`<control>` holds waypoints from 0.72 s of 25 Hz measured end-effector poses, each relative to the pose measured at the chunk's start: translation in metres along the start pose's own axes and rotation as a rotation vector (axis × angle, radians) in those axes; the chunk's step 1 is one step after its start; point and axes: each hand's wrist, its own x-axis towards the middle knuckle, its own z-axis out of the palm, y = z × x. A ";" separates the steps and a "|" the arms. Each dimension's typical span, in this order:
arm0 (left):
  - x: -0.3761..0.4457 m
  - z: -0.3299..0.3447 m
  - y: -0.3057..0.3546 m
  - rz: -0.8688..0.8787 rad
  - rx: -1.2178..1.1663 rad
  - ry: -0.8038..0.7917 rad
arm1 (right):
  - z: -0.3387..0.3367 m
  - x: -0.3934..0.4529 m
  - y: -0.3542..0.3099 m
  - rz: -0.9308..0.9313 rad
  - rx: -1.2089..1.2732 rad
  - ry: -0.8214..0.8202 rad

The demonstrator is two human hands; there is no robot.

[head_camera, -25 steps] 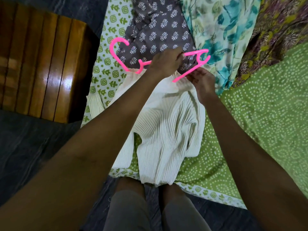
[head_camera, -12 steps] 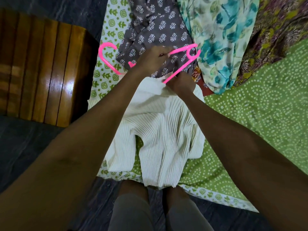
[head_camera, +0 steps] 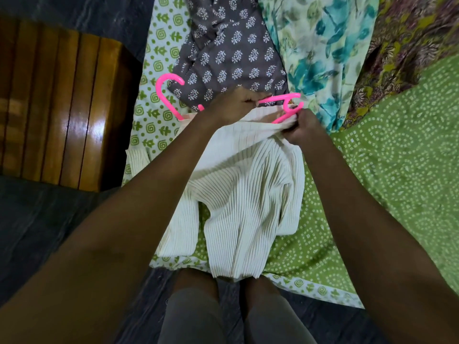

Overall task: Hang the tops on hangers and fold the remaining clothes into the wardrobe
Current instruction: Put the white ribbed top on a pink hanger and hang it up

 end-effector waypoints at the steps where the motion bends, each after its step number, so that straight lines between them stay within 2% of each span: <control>1: -0.001 0.002 0.000 0.003 0.014 -0.002 | 0.001 -0.002 -0.002 -0.071 -0.062 0.071; 3: -0.002 0.005 0.001 0.009 0.036 0.008 | 0.001 -0.003 -0.005 -0.278 -0.190 0.232; 5: -0.003 0.007 0.005 0.019 0.056 -0.007 | -0.002 -0.004 -0.010 -0.586 -0.489 0.431; 6: -0.003 0.010 0.007 0.032 0.076 -0.030 | -0.001 -0.007 -0.012 -0.720 -0.631 0.469; 9: -0.006 0.023 0.009 0.058 0.275 -0.052 | 0.008 -0.022 -0.008 -1.019 -0.814 0.366; 11: -0.009 0.031 0.003 0.054 0.320 -0.006 | 0.016 -0.030 0.002 -1.090 -0.954 0.234; 13: -0.018 0.034 -0.006 0.037 0.258 0.118 | 0.018 -0.026 0.014 -1.064 -1.055 0.121; 16: -0.052 0.038 -0.026 0.076 0.200 0.479 | 0.015 -0.011 0.020 -0.902 -0.934 0.102; 18: -0.073 0.037 -0.047 -0.044 0.229 0.704 | 0.017 -0.002 0.018 -0.858 -0.894 0.111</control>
